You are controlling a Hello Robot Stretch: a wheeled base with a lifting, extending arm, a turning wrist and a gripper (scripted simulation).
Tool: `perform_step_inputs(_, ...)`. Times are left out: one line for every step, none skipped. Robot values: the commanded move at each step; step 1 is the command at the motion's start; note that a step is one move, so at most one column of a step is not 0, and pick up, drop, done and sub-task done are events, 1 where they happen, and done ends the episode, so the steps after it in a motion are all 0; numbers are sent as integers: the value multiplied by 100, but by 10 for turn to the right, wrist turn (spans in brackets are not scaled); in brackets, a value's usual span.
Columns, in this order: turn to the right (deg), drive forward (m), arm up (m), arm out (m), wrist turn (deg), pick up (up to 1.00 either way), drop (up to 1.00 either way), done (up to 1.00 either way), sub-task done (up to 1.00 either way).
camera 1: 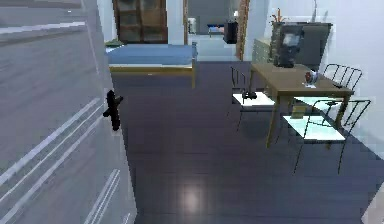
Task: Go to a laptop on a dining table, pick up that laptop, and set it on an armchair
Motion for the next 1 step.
perform_step_inputs(0,100,0,0,0,0,0,0,0)
